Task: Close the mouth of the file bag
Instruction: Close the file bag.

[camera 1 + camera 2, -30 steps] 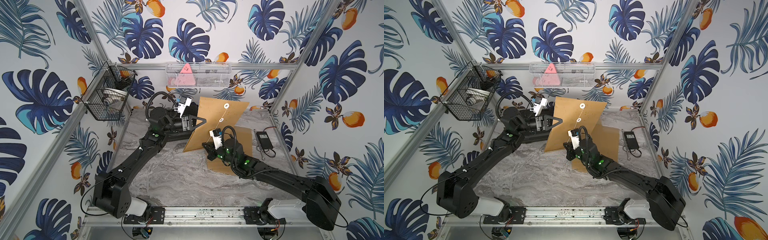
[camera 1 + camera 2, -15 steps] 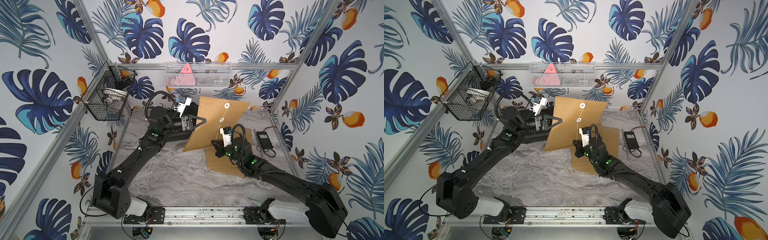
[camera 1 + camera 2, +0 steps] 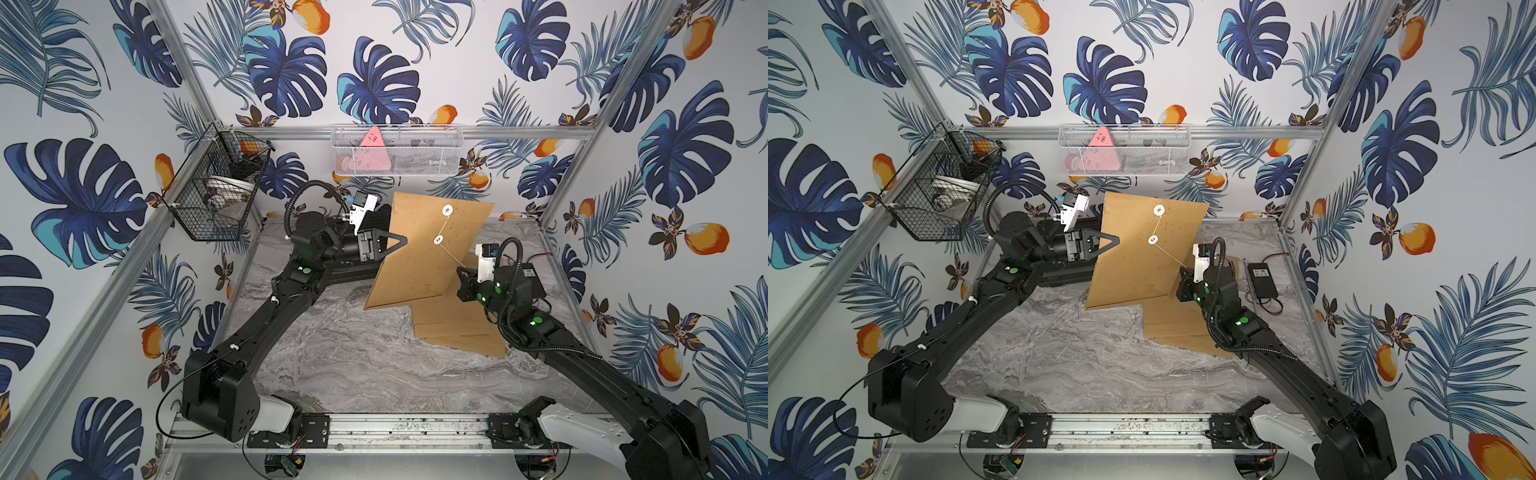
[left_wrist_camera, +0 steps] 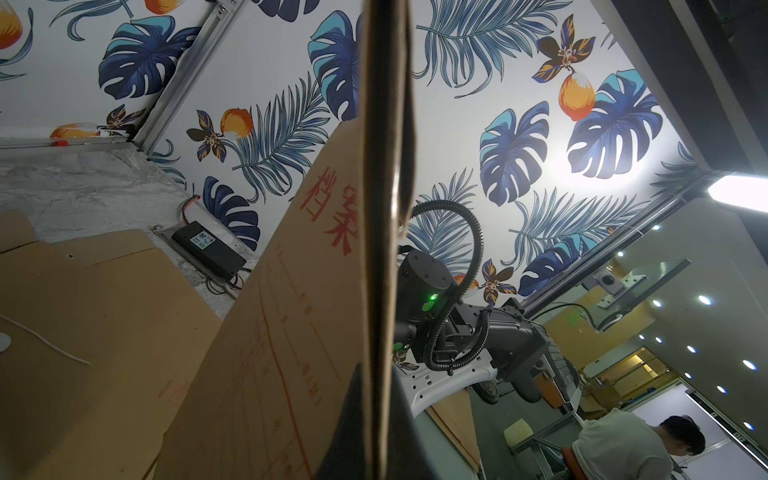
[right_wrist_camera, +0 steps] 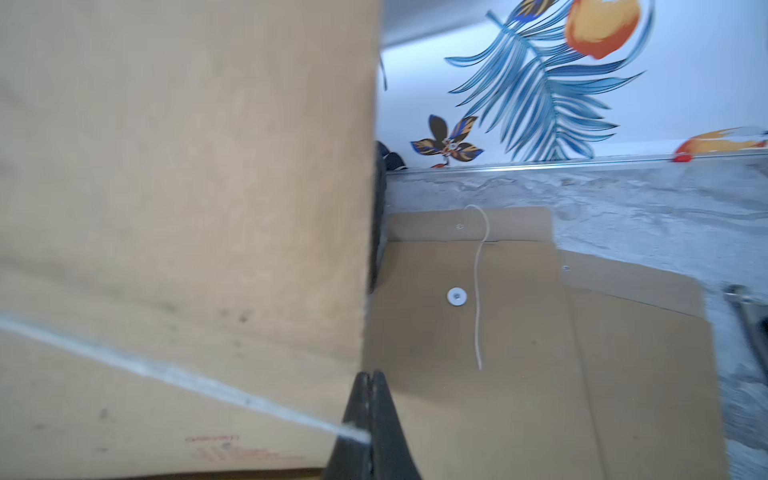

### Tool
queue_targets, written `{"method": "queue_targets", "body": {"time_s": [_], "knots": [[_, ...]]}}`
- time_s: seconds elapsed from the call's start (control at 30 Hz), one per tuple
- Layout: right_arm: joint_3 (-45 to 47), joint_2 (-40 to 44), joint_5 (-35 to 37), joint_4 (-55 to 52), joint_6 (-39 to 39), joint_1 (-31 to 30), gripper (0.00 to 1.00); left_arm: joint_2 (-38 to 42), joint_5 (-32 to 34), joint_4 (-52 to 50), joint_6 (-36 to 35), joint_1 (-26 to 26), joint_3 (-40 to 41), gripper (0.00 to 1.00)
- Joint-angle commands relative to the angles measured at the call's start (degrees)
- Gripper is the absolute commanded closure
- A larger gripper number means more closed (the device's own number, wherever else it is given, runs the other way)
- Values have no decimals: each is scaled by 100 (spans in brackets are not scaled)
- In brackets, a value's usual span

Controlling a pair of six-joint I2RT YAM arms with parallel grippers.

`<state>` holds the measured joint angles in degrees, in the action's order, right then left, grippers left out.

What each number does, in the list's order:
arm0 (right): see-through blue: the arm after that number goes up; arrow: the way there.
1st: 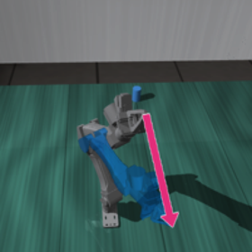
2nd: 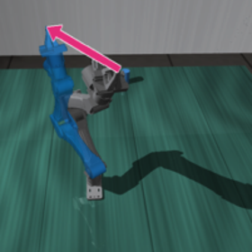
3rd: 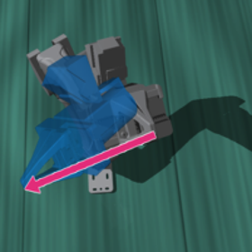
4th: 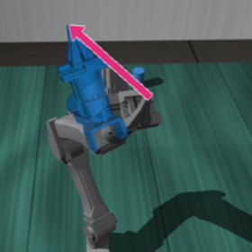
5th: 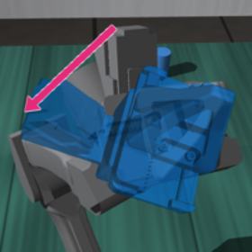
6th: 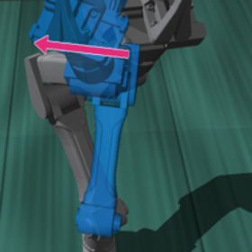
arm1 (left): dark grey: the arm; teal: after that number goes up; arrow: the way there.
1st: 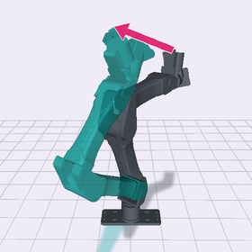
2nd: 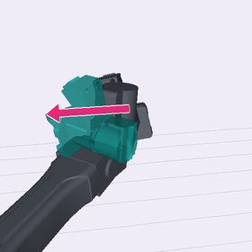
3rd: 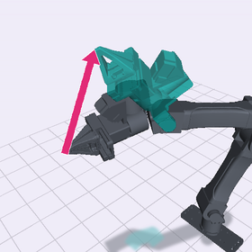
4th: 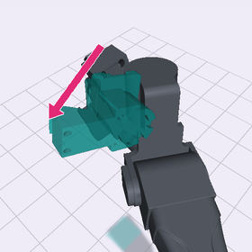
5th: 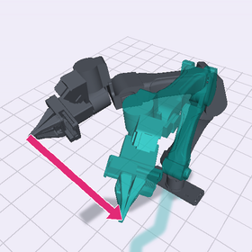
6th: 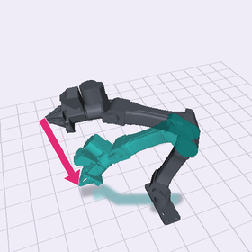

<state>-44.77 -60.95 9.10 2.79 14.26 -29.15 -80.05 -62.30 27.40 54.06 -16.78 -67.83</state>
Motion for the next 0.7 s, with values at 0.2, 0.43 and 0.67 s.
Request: {"method": "queue_targets", "body": {"time_s": [0.2, 0.43, 0.67], "knots": [[-558, 153, 968, -134, -496, -50, 100, 25, 110, -106, -82, 12, 126, 100], [-945, 89, 1436, -244, -1073, -399, 100, 109, 273, -927, -684, 10, 97, 100], [-1368, -82, 1562, -586, -1296, -554, 100, 164, 425, -1219, -965, 13, 128, 100]]}}
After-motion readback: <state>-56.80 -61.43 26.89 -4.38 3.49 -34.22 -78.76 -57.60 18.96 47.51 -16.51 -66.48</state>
